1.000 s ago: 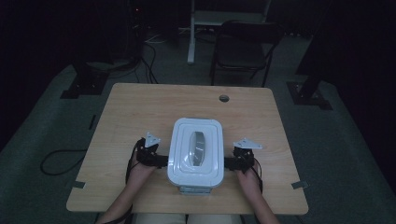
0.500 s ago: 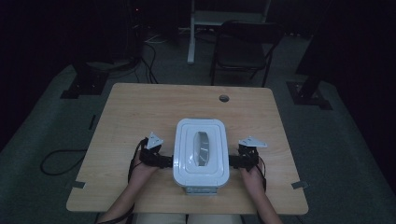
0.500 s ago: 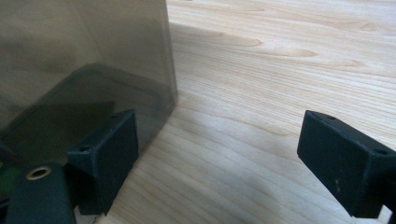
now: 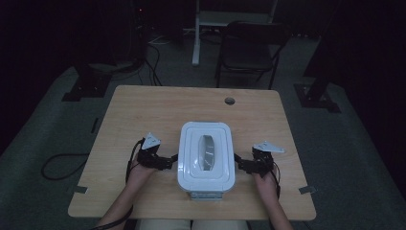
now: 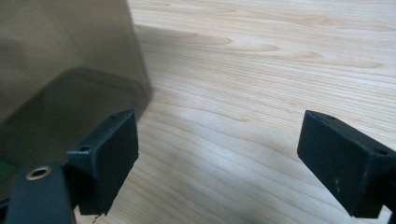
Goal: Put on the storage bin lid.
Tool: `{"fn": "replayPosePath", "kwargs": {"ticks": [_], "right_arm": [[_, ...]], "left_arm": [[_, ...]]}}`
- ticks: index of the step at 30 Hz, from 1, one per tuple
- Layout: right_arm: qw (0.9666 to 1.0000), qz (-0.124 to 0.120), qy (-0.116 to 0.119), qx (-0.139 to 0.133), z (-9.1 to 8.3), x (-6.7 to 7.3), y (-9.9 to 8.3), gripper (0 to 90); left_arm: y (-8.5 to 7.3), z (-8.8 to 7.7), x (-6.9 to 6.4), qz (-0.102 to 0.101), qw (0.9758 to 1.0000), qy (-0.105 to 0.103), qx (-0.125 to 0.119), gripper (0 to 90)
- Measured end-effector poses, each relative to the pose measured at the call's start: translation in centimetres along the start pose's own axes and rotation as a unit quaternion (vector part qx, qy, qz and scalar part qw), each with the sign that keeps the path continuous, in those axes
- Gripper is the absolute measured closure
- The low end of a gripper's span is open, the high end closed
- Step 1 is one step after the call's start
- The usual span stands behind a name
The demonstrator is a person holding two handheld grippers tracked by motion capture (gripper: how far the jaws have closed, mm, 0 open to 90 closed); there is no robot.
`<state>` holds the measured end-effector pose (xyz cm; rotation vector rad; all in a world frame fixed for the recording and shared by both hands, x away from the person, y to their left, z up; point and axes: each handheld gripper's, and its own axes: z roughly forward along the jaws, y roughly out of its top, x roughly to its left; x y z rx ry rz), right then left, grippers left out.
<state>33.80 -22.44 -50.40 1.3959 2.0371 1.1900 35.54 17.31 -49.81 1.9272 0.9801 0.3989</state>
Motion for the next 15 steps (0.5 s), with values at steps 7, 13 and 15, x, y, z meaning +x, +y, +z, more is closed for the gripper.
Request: {"fn": "replayPosePath", "kwargs": {"ticks": [7, 13, 15], "right_arm": [[0.9999, 0.01, -0.009, -0.002, -0.7, -1.0, -0.4, 12.6], [0.9993, 0.021, -0.032, -0.005, -1.6, -2.4, -1.0, 12.6], [0.9991, 0.019, -0.036, -0.01, -1.8, -2.5, -1.1, 12.6]], "left_arm": [[0.1, -0.8, 1.3, -0.01, 0.9999, -0.003, 0.002, 0.6], [-0.5, -1.9, 2.6, -0.018, 0.9998, 0.01, 0.003, 0.6], [-0.6, -2.1, 2.7, -0.02, 0.9997, 0.013, 0.002, 0.6]]}}
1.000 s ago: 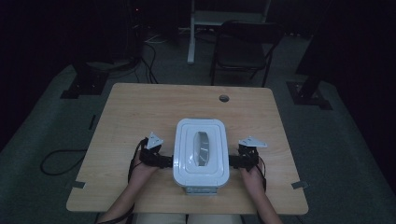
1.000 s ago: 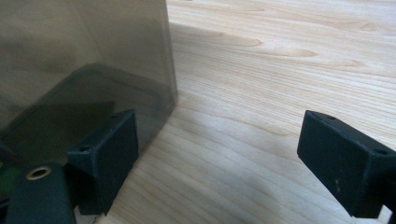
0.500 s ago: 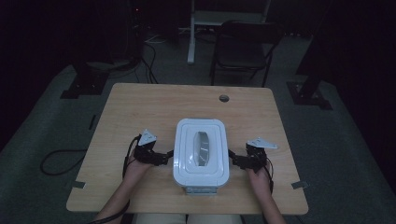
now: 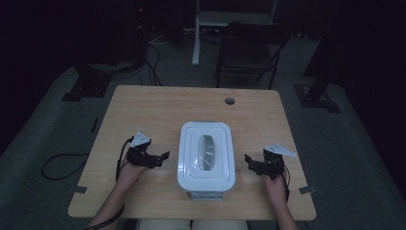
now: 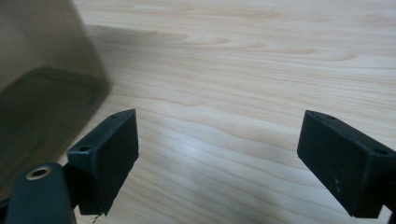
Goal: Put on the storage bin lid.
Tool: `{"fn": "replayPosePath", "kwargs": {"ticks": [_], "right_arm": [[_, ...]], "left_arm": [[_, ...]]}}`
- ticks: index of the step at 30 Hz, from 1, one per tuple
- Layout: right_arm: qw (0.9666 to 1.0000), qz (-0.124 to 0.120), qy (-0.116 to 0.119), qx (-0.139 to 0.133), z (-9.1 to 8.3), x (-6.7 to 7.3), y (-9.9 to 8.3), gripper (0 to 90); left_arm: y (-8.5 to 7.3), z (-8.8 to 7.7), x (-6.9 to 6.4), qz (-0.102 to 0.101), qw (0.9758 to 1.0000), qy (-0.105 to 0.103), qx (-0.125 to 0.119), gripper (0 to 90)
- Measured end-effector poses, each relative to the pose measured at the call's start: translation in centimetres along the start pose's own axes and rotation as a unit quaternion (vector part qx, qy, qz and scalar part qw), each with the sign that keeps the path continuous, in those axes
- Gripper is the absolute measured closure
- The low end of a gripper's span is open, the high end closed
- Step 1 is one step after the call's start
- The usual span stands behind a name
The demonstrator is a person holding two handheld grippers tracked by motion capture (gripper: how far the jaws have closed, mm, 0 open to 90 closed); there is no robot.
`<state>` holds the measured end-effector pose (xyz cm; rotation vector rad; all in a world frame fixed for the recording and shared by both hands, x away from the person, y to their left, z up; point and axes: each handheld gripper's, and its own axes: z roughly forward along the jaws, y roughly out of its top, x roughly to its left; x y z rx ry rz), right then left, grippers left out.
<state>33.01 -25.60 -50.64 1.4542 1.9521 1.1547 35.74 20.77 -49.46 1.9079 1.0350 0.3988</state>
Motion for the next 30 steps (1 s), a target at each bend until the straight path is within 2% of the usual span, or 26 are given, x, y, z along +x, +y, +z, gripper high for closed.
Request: {"fn": "replayPosePath", "kwargs": {"ticks": [1, 3, 11, 17, 24, 30], "right_arm": [[0.9999, -0.005, -0.012, -0.008, -0.3, -0.3, -0.1, 12.6], [0.9998, -0.005, -0.015, -0.01, -0.5, -0.5, -0.2, 12.6], [0.9991, 0.025, -0.034, -0.007, -1.8, -2.7, -1.0, 12.6], [0.9984, 0.037, -0.042, -0.006, -2.4, -3.5, -1.5, 12.6], [0.9972, 0.04, -0.062, 0.003, -3.4, -4.6, -2.4, 12.6], [0.9961, 0.049, -0.074, 0.002, -4.0, -5.3, -3.1, 12.6]], "left_arm": [[-0.1, -0.2, 0.2, 0.0, 1.0, 0.005, 0.0, 0.6], [-0.3, -0.5, 0.6, -0.002, 0.9999, 0.01, -0.001, 0.6], [-0.8, -2.0, 2.1, -0.018, 0.9993, 0.032, -0.001, 0.6], [-1.4, -3.0, 3.0, -0.029, 0.9986, 0.044, 0.0, 0.6], [-2.3, -4.3, 3.9, -0.048, 0.997, 0.06, -0.002, 0.6], [-3.2, -5.7, 4.9, -0.067, 0.9947, 0.079, -0.004, 0.6]]}}
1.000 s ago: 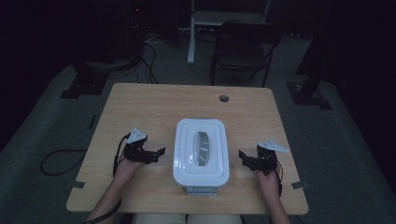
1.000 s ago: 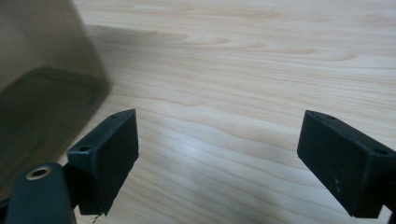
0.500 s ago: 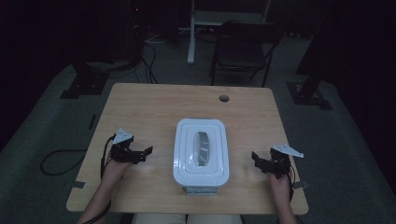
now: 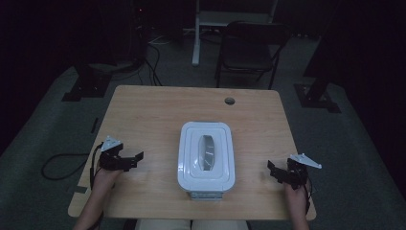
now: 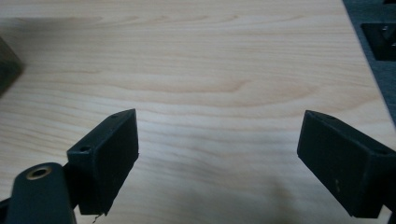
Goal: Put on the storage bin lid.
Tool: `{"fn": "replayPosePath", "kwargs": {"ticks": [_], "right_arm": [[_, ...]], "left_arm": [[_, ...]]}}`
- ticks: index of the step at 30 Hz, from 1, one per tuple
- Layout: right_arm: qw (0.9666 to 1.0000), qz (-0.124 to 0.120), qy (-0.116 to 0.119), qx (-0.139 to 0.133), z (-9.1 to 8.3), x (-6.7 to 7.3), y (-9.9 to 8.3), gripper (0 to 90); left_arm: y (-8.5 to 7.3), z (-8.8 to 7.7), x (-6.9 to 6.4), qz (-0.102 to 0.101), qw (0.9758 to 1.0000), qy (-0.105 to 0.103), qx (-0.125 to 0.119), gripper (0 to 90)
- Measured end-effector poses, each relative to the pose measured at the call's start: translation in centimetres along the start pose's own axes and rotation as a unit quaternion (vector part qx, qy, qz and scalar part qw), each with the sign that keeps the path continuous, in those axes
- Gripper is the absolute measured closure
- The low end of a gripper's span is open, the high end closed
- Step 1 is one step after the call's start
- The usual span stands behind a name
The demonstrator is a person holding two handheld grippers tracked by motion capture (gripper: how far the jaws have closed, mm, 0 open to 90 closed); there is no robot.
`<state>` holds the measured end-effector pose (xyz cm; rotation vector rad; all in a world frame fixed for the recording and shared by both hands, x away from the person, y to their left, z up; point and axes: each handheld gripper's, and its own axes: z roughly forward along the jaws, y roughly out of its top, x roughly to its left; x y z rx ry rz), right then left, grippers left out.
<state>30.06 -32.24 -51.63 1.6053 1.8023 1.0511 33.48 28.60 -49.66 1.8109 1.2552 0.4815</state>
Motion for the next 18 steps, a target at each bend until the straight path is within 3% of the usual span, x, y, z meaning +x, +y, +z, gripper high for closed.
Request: {"fn": "replayPosePath", "kwargs": {"ticks": [9, 17, 18], "right_arm": [[0.9996, 0.006, -0.022, 0.015, -0.8, -0.8, -1.2, 12.6], [0.9991, 0.014, -0.03, 0.026, -1.0, -1.2, -1.7, 12.8], [0.9984, 0.011, -0.044, 0.035, -1.0, -1.1, -1.7, 12.9]], "left_arm": [[-1.2, -1.6, 0.9, -0.019, 0.9993, 0.032, 0.002, 0.6], [-2.2, -2.9, 1.3, -0.017, 0.997, 0.072, 0.021, 0.6], [-2.3, -3.0, 1.4, -0.02, 0.9968, 0.075, 0.021, 0.6]]}}
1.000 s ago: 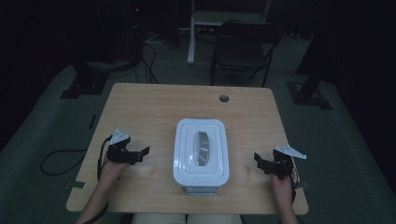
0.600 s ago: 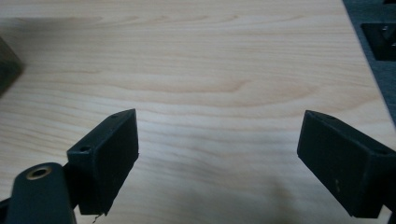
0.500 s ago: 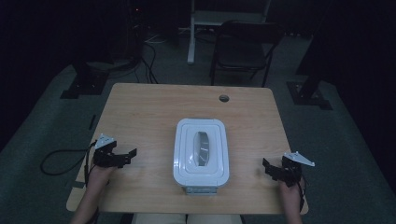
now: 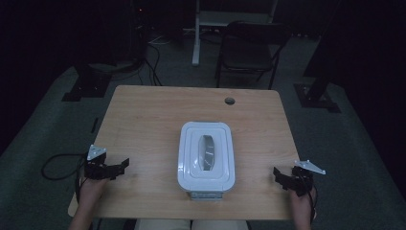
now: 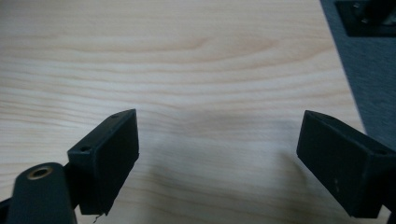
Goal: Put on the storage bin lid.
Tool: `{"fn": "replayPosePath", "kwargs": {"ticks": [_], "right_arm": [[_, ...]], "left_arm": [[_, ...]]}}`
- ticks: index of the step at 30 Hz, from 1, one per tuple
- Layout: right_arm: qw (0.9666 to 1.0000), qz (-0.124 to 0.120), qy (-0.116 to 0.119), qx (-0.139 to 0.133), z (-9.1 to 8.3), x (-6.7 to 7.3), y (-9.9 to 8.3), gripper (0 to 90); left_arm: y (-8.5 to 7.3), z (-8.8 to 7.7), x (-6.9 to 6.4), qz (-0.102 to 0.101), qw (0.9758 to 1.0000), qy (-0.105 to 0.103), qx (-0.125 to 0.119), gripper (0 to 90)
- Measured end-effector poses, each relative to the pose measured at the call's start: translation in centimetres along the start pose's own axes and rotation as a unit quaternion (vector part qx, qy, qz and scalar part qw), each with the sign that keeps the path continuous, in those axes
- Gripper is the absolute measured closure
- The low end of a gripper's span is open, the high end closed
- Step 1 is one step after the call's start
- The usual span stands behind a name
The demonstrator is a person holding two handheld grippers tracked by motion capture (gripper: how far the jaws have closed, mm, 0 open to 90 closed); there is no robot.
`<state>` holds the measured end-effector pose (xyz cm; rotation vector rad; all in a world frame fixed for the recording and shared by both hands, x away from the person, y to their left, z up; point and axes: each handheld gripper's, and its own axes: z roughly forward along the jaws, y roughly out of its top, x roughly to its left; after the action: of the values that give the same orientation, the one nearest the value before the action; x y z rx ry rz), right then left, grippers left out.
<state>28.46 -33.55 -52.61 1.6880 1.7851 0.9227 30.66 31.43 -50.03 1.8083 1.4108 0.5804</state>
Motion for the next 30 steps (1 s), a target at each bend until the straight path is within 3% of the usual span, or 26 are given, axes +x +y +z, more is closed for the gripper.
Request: {"fn": "replayPosePath", "kwargs": {"ticks": [4, 10, 13, 17, 20, 23, 30], "right_arm": [[1.0, 0.001, -0.003, 0.0, 0.0, 0.0, 0.0, 12.9], [0.9993, 0.002, -0.034, 0.011, 0.1, 0.3, 0.0, 12.9], [0.9991, 0.004, -0.038, 0.016, 0.3, 0.4, 0.1, 12.9], [0.9989, 0.0, -0.041, 0.023, 0.5, 0.5, 0.2, 12.9], [0.9983, 0.007, -0.053, 0.024, 0.7, 0.7, 0.4, 12.9], [0.9981, 0.009, -0.055, 0.025, 0.8, 0.7, 0.4, 12.9], [0.9975, 0.008, -0.064, 0.027, 1.0, 0.7, 0.6, 12.9]], "left_arm": [[-0.5, -0.5, 0.4, -0.016, 0.9996, 0.022, 0.002, 0.6], [-1.0, -0.7, 0.9, -0.031, 0.9977, 0.06, 0.008, 0.6], [-1.2, -0.4, 1.0, -0.037, 0.997, 0.067, 0.011, 0.6], [-1.3, -0.3, 1.1, -0.038, 0.995, 0.091, 0.016, 0.6], [-1.6, -0.2, 1.4, -0.053, 0.9918, 0.115, 0.017, 0.6], [-1.8, 0.0, 1.5, -0.052, 0.9895, 0.133, 0.027, 0.6], [-2.0, 0.4, 1.8, -0.05, 0.9872, 0.143, 0.05, 0.6]]}}
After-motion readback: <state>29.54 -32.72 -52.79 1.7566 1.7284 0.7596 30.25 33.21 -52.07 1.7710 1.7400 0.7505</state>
